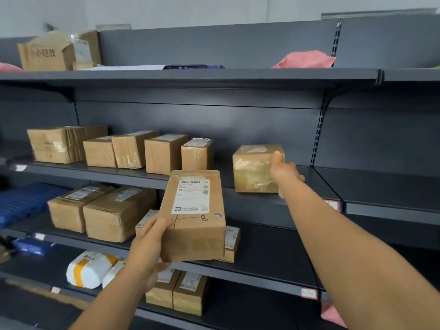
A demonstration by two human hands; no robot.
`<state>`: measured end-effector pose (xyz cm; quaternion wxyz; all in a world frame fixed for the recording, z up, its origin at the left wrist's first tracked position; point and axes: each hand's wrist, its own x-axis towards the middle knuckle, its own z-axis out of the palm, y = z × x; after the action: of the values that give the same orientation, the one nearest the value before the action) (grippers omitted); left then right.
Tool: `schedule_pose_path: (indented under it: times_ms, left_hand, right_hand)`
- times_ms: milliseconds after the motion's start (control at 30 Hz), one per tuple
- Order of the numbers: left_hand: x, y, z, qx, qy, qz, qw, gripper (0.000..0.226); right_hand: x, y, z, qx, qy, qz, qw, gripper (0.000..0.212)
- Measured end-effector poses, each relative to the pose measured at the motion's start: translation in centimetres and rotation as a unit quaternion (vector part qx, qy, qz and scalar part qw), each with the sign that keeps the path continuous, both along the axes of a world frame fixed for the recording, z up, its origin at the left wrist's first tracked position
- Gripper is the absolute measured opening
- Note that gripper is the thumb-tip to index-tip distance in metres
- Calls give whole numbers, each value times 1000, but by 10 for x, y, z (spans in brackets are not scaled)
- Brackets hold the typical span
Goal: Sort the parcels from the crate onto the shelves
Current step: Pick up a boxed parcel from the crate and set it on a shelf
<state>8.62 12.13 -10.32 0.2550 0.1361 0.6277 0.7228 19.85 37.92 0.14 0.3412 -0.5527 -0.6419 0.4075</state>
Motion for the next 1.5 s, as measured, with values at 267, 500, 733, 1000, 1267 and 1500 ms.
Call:
schedule_pose_path:
  times_ms: [267,500,733,1000,1267,1500]
  left_hand:
    - [-7,-4,-2,1,6,-24,1000,11]
    - [-6,-5,-4,1,6,-20,1000,18]
    - [5,-7,-5,1,-6,-8,1000,17]
    - [14,-5,-17,-11,-26,-5,1000,23]
    - [33,-8,-36,-23,-25,-33,999,25]
    - [48,-25,-62,-37,-29,-83,995,31]
  right_hand:
    - [-26,10,-36,323,-255,123,903,84]
    - [-41,24,-25,291,-333,175,880,110]
    - [-39,11,-46,461,-398,128,783,91]
    - [-35,28,-62,313,-380,249,834,69]
    - [27,-86,-92,54,42,359,931,62]
    - [82,-157,-151,-23,65,368,927,96]
